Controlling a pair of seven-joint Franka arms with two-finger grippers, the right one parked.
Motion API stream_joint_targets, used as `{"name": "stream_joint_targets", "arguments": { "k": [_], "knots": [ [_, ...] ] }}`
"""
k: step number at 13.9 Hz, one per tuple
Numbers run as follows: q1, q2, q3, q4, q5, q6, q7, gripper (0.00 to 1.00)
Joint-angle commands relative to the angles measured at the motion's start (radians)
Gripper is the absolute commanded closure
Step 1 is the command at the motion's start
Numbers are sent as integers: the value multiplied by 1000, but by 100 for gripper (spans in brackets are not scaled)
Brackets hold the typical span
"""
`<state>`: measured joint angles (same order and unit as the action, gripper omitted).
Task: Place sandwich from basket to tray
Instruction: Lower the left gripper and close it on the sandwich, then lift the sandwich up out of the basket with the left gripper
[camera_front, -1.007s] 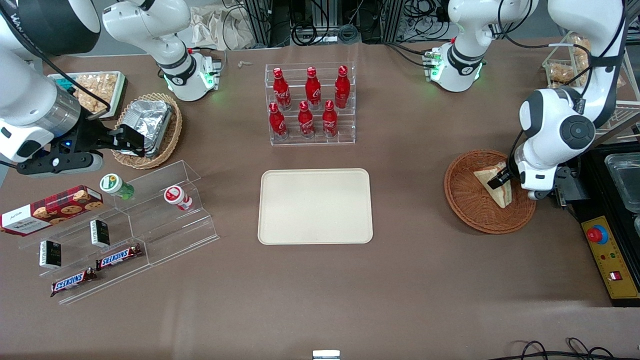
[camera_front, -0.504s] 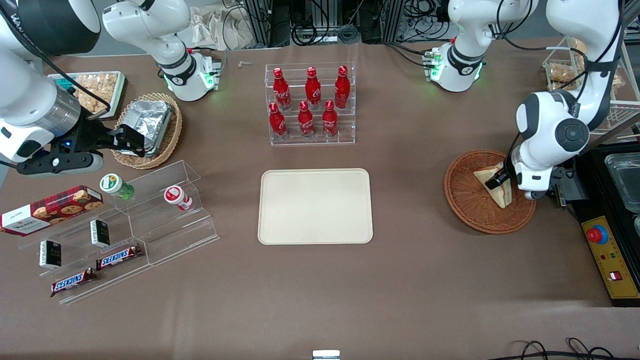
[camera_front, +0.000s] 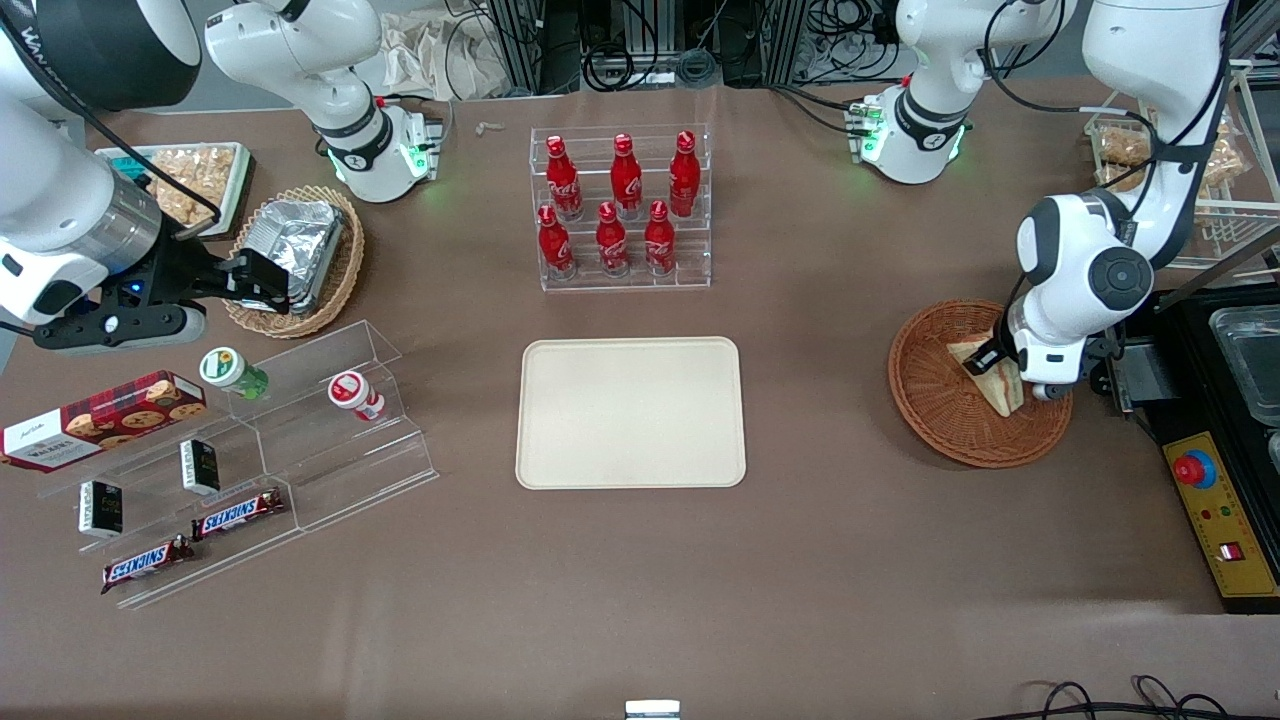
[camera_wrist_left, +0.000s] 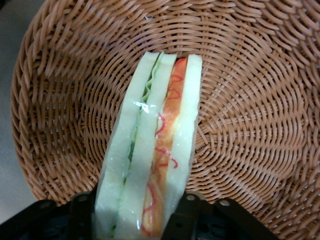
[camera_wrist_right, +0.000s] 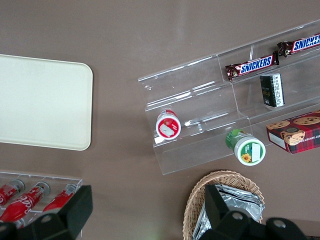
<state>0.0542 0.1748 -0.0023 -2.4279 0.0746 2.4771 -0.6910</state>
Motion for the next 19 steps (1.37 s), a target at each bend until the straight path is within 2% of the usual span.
{"name": "stream_joint_targets", "arguments": {
  "k": [1, 4, 6, 10, 14, 17, 19],
  "knots": [
    [6, -14, -5, -22, 5, 36, -30, 100],
    [7, -35, -5, -5, 5, -7, -25, 100],
    [7, -89, -5, 48, 5, -122, -9, 100],
    [0, -95, -13, 358, 10, -539, 22, 100],
    [-7, -92, -45, 652, 2, -849, 28, 100],
    [-7, -93, -108, 805, 2, -973, 98, 100],
    [-7, -93, -191, 851, -4, -986, 132, 100]
  ]
}}
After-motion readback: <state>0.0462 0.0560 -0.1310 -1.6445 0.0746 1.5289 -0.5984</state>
